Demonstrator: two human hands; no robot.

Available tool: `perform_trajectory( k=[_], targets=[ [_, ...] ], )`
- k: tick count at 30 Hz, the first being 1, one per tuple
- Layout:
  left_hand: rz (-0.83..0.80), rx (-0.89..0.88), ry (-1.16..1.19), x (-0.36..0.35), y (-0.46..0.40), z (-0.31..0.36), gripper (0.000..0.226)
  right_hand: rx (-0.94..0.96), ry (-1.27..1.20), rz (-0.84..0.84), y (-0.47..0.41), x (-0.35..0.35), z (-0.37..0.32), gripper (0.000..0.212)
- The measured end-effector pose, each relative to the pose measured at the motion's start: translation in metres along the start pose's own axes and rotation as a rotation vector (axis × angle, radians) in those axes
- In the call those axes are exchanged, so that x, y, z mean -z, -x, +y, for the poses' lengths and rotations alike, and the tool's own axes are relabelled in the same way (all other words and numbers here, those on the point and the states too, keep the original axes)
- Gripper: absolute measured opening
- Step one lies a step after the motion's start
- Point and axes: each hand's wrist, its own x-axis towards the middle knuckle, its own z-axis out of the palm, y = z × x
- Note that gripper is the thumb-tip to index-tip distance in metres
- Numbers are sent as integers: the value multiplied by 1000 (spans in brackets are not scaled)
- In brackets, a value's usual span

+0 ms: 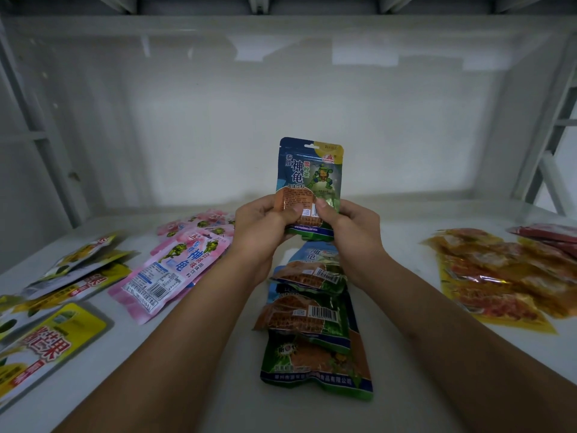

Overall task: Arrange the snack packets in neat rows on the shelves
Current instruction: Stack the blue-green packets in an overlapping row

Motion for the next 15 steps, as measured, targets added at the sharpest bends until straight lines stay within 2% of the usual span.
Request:
perform_trajectory(
  k=[8, 15],
  targets=[
    [22, -22, 17, 0, -2, -1, 22, 168, 148, 26, -1, -1, 5, 21],
    [-14, 122, 115, 1, -4, 2, 17, 177, 75, 44, 1, -2, 3, 20]
  ],
)
